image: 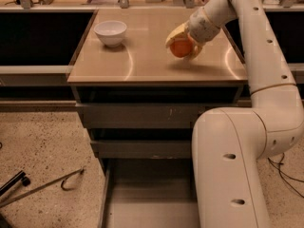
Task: Pick orange from bottom drawer and place on counter
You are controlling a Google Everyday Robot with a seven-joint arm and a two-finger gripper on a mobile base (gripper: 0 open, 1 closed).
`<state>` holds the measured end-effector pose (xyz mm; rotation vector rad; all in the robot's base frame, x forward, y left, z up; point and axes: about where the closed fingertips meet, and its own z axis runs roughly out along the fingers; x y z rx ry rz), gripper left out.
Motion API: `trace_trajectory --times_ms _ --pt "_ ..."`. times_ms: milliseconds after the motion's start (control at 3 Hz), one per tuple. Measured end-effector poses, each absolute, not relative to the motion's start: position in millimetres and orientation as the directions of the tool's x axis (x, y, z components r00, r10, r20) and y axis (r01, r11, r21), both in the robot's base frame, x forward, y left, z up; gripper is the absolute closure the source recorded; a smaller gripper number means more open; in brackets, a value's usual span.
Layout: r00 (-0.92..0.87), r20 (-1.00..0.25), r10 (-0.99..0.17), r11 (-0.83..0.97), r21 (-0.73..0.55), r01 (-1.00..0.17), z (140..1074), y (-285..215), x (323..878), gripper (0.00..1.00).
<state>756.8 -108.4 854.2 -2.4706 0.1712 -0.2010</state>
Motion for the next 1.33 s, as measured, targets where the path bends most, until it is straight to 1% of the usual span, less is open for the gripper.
trace_trajectory --times_ms 333,667,1333 --pt "0.982 0.013 -0.191 -0.706 -0.697 -0.128 843.1 -112.0 748.0 1.0" --pt "0.98 -0.032 -0.198 -0.667 -0.728 -0.159 842.4 -111.3 743.6 0.81" --pt "0.98 -0.032 -0.198 -0.667 -0.728 -0.159 842.4 -111.3 743.6 0.34"
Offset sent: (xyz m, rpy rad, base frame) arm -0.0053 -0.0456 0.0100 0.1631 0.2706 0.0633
